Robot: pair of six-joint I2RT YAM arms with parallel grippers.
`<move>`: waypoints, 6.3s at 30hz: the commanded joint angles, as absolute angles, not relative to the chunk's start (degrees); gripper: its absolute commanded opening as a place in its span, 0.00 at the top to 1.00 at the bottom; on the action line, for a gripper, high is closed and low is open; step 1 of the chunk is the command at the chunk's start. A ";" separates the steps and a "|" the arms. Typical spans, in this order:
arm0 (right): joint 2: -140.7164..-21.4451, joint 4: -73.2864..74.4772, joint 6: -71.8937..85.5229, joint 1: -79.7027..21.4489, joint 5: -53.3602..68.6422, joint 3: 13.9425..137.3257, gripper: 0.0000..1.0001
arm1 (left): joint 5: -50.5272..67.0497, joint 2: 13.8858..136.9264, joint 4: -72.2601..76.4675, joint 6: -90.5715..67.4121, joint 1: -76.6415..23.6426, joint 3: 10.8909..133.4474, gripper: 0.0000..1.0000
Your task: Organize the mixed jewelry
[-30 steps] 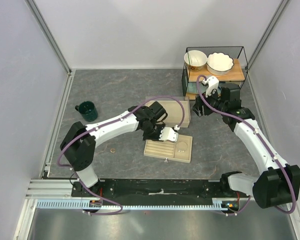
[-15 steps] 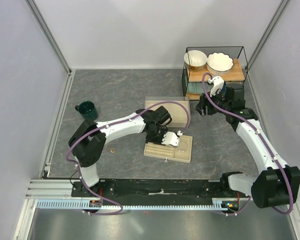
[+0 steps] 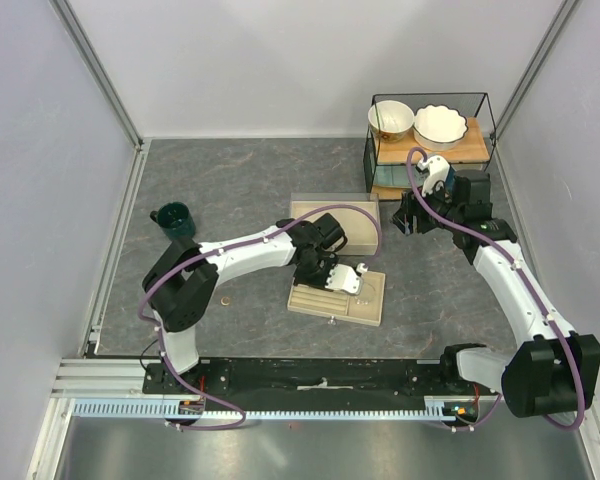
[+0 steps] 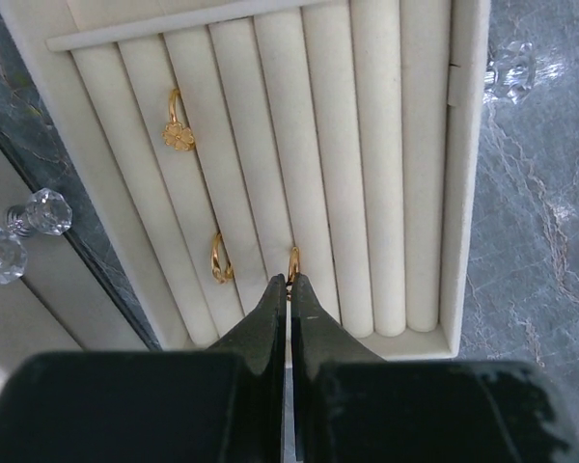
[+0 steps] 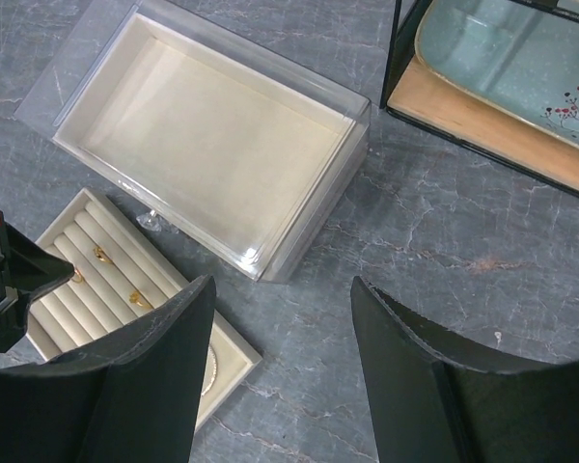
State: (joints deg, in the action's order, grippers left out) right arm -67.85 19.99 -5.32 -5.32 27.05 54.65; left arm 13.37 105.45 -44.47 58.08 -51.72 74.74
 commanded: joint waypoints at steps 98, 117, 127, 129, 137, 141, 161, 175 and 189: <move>-68.03 18.19 -6.24 -5.71 31.38 50.80 0.34 | 11.07 82.27 -42.36 37.79 -13.10 45.70 0.59; -68.29 18.46 -6.68 -5.71 30.94 50.71 0.35 | 12.57 83.06 -41.92 36.83 -13.01 43.33 0.62; -68.38 18.46 -6.94 -5.71 30.85 50.54 0.35 | 14.24 81.74 -43.95 36.39 -13.09 43.60 0.63; -68.47 18.46 -6.94 -5.71 30.94 50.62 0.35 | 14.15 81.30 -44.03 36.39 -13.09 43.16 0.64; -68.47 18.54 -6.86 -5.71 31.03 50.54 0.35 | 14.94 79.37 -45.26 36.12 -13.10 43.42 0.64; -68.12 18.72 -7.03 -5.71 31.03 50.45 0.35 | 15.73 78.49 -46.32 36.12 -13.09 43.68 0.63; -68.03 18.72 -7.03 -5.71 30.76 50.27 0.35 | 14.59 79.63 -43.33 34.19 -13.36 41.22 0.63; -67.94 18.72 -7.30 -5.71 30.76 49.92 0.36 | 15.03 81.12 -42.10 32.70 -13.62 42.10 0.64; -67.68 18.81 -7.47 -5.63 30.67 49.75 0.35 | 14.94 82.35 -41.75 32.17 -13.62 43.33 0.66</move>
State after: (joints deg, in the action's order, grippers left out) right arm -68.42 20.25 -6.79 -5.52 30.57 50.04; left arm 14.00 81.49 -43.97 33.95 -13.37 41.98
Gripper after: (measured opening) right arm 0.647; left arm 0.351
